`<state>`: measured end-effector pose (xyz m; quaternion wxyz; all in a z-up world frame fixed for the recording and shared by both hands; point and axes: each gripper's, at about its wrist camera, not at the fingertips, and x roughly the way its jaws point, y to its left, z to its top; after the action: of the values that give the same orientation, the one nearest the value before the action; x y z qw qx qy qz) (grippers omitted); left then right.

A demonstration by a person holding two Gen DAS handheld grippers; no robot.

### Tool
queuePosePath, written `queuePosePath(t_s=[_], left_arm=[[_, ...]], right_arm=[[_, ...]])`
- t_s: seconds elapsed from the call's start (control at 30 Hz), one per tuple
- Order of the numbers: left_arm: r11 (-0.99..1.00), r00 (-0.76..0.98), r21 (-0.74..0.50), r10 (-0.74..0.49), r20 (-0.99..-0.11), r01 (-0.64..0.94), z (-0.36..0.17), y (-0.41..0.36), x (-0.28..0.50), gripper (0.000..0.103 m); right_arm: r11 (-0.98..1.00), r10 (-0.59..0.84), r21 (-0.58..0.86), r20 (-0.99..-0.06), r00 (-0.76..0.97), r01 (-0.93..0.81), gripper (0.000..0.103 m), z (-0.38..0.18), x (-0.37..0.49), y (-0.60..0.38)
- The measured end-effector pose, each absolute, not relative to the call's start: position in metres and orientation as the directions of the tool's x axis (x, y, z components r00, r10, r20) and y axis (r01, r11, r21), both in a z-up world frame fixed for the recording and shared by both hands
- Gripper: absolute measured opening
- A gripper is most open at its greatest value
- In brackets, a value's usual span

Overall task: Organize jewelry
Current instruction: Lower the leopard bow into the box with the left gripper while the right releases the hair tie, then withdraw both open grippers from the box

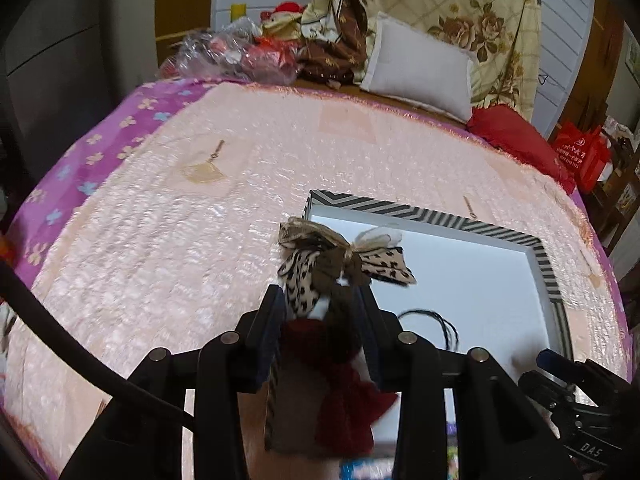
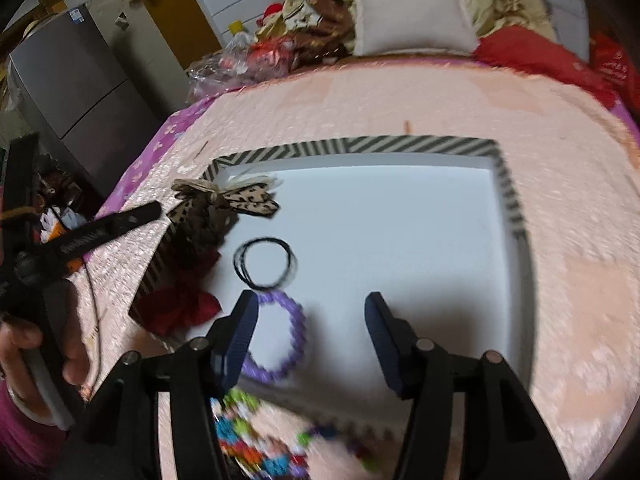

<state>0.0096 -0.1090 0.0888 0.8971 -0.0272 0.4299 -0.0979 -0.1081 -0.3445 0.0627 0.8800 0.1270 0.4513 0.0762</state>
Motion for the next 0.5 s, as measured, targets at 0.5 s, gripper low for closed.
queuePosePath(t_s=[0.5], left_arm=[[0.975,0.643,-0.144,-0.218,-0.734,0.167,0.099,-0.109,-0.101,0.026]], right_arm=[[0.984,0.136,0.179,-0.688,0.713,-0.015,0.065,0.093,-0.219,-0.35]])
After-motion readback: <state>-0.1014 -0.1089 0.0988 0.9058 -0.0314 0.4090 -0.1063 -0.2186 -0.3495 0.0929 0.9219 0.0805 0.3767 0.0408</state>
